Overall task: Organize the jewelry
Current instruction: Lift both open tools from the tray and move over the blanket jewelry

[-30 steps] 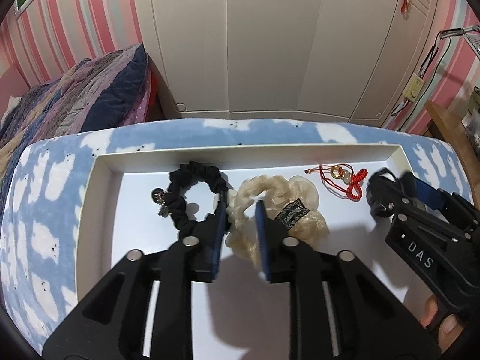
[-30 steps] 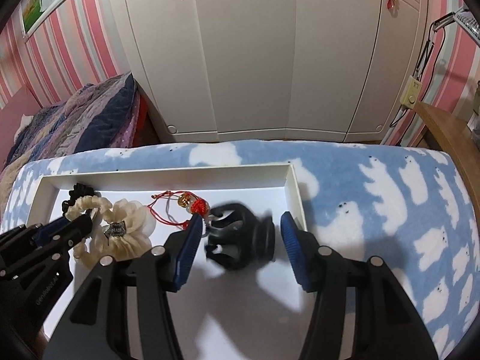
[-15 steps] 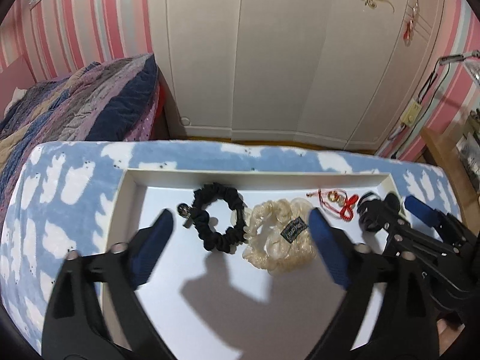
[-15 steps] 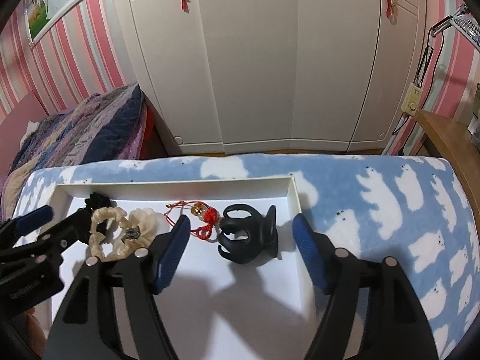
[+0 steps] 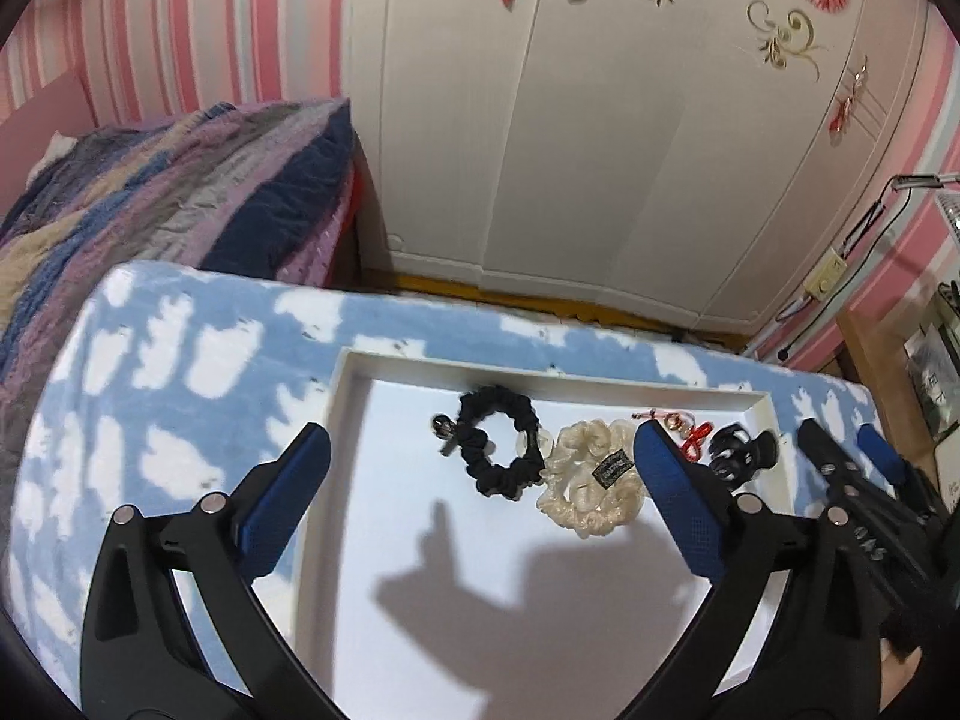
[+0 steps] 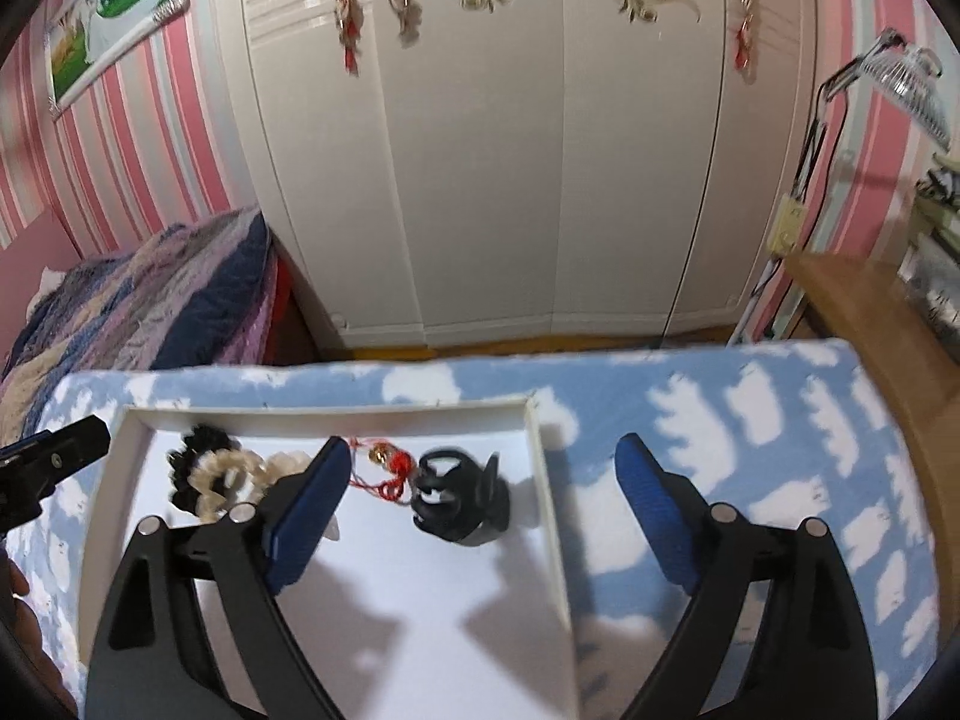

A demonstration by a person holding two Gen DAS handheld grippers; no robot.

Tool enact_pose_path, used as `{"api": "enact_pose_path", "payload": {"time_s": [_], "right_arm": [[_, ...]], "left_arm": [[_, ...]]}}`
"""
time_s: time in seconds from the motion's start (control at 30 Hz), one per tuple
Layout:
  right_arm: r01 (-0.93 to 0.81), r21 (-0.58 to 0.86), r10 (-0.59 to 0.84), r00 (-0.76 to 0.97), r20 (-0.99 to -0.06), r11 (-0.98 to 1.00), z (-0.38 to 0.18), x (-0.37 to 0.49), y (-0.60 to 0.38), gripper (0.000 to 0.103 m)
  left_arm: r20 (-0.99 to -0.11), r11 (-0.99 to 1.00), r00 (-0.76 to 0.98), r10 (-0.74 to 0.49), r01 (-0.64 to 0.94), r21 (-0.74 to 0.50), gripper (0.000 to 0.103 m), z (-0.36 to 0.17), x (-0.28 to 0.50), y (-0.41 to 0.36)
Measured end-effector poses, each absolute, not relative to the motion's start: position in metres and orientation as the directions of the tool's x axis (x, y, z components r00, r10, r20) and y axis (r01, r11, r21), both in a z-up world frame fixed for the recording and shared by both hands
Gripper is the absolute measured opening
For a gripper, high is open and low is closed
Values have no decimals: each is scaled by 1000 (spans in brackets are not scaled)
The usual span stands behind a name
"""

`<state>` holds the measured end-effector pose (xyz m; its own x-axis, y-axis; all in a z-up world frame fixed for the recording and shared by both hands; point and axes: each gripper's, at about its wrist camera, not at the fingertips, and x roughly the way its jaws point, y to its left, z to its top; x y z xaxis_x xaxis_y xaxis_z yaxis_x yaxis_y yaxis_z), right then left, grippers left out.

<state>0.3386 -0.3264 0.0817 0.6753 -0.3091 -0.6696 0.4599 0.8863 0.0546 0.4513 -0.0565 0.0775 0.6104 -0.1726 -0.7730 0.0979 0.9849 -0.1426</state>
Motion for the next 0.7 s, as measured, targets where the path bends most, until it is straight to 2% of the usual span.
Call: {"api": "enact_pose_path", "payload": {"time_s": [0.03,0.1,0.17,0.3,0.4,0.5,0.7], "right_arm": [[473,43,-340,690,-639,880,95,329,-325,97],[495,17,-390,705,-592,869,113,316,-321,101],[508,-14,-429,712,-556,861,127,306,-315,101],[502,-83,-461,700,-546,861,138,302,-308,101],[515,-101,-482,689,-541,851,142,301,-310,101],[526,-55,-466,696,-546,849,147,294,-316,101],[498,-24,-428,718,-549,867,149,272,-300,101]], "left_arm": [[-761,984,625,-175,99,-145,100,88,445,-54],[-741,986,651,-166,95,-138,100,108,432,-50],[-712,986,682,-165,99,-134,100,129,414,-45],[-681,978,704,-201,113,-173,100,151,395,-40],[-709,981,678,-193,107,-165,100,155,395,-39],[-751,984,636,-178,140,-114,100,160,388,-31],[-715,1000,700,-7,-8,-18,100,152,344,30]]}}
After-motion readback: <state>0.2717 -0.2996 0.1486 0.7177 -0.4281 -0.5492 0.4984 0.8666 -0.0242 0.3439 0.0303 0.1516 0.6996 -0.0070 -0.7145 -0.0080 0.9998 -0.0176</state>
